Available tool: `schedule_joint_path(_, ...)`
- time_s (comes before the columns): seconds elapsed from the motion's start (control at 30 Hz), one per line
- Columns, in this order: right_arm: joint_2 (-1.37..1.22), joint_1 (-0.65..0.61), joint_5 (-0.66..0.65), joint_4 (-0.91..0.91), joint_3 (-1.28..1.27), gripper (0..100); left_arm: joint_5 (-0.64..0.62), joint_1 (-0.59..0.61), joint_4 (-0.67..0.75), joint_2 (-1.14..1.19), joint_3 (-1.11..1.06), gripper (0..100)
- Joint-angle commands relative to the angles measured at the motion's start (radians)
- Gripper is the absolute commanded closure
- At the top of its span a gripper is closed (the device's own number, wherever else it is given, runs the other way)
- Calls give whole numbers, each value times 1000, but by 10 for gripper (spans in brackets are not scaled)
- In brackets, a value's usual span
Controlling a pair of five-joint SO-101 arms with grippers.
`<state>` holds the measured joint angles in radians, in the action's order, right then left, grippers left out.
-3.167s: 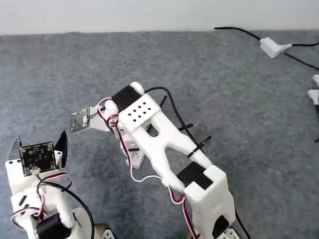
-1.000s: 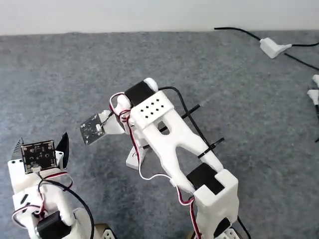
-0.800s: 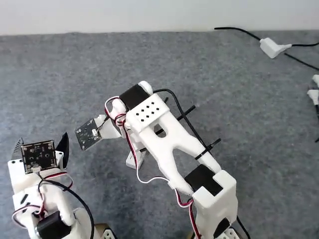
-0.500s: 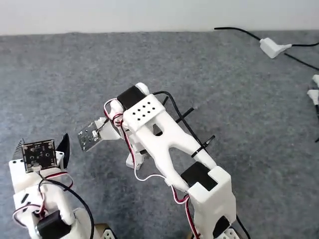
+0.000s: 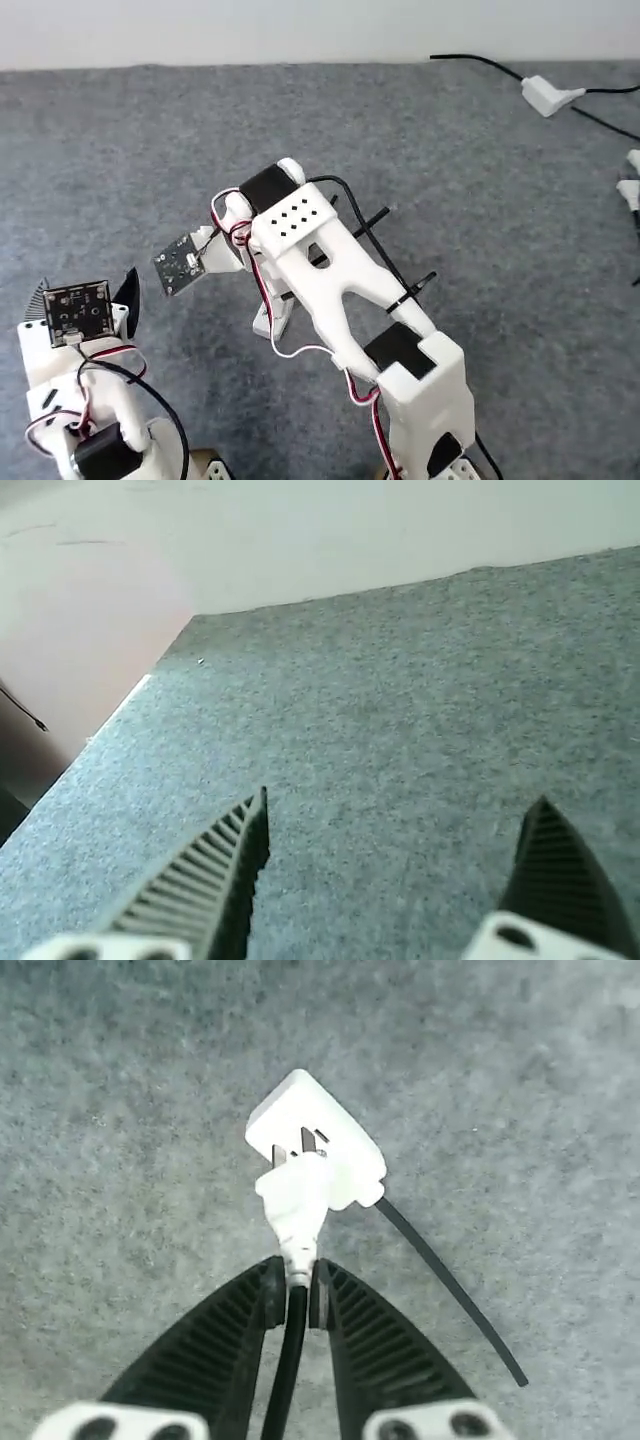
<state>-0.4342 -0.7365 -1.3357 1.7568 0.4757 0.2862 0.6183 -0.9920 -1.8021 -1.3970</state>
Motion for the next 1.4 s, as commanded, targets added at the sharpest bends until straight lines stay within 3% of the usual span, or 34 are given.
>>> schedule_joint_path(0.0,-22,30,-18,38,57,991,-9,0,29,-17,10,626)
schedule_joint_path(0.63,-48,30,-9,42,71,990,-9,0,32,-17,7,626)
schedule_joint_path(0.87,-90,19,133,36,66,976,-6,-29,31,-17,-7,626)
schedule_joint_path(1.1,-239,22,255,8,120,831,-5,-38,28,-17,-7,626)
schedule_joint_path(1.37,-303,16,264,12,239,872,-5,-38,28,-17,-7,626)
